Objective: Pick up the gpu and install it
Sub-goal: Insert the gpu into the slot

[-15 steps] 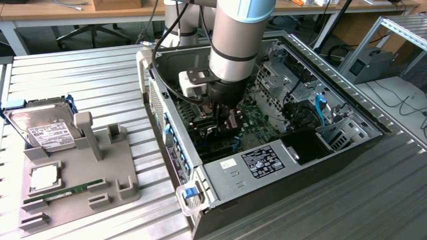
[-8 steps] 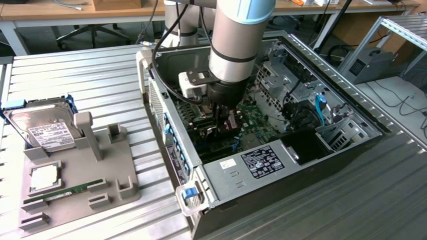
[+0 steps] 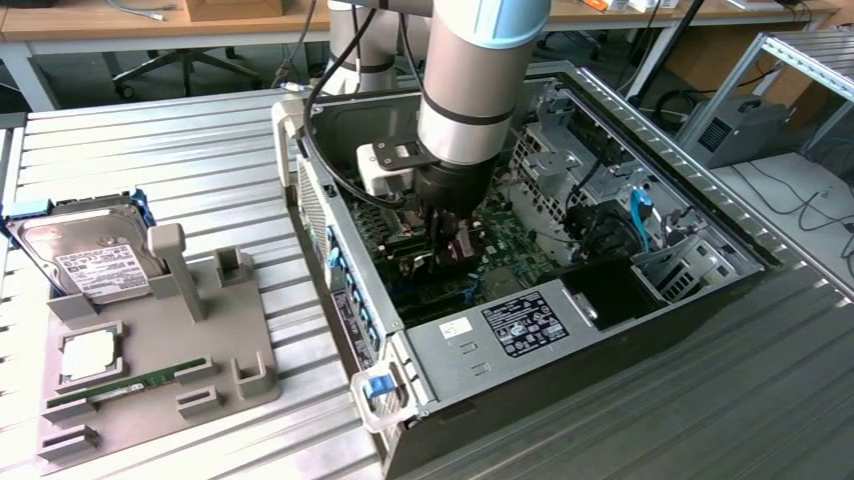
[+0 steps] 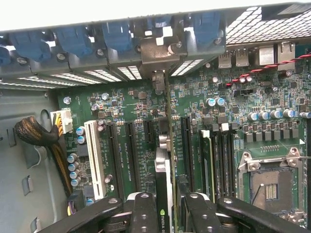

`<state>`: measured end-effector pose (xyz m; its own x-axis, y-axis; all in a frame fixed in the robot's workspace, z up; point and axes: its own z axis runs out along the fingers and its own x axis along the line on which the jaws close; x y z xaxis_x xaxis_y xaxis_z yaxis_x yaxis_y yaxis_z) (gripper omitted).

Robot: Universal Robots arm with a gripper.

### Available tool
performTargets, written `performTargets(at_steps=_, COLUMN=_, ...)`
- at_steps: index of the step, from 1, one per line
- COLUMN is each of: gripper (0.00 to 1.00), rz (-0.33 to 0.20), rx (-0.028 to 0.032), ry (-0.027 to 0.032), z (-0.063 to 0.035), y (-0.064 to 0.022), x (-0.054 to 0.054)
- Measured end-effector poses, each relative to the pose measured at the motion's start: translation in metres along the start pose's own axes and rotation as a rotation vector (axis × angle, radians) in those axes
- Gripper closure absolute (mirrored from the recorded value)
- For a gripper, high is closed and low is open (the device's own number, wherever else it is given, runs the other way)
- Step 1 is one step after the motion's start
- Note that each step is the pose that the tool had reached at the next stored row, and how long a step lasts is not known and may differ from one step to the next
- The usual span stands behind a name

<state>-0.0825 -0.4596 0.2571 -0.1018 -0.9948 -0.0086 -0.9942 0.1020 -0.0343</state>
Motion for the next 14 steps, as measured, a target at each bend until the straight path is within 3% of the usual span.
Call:
performTargets(at_steps=5, gripper=0.73, rz=0.0, rx=0.001, ry=0.0, z=-0.001, y=0.0011, x=0.0)
performTargets(at_steps=6, gripper=0.73, rz=0.0, rx=0.0101, ry=-0.0007, z=-0.0011, y=0.0013, x=0.0)
performTargets(at_steps=7, gripper=0.73, rz=0.0, rx=0.0142, ry=-0.0013, z=-0.001, y=0.0012, x=0.0)
performTargets(at_steps=8, gripper=0.73, rz=0.0, rx=0.0144, ry=-0.0016, z=-0.0009, y=0.0012, x=0.0)
performTargets(at_steps=9, gripper=0.47, rz=0.0, rx=0.0143, ry=-0.0014, z=-0.001, y=0.0012, x=0.0)
performTargets(at_steps=11, gripper=0.47, rz=-0.021, rx=0.0254, ry=-0.0034, z=-0.0044, y=0.0011, x=0.0)
performTargets(at_steps=12, gripper=0.47, rz=-0.034, rx=0.0281, ry=-0.0044, z=-0.0088, y=0.0009, x=0.0)
performTargets(at_steps=14, gripper=0.47, rz=-0.036, rx=0.027, ry=0.0003, z=-0.0108, y=0.0008, x=0.0)
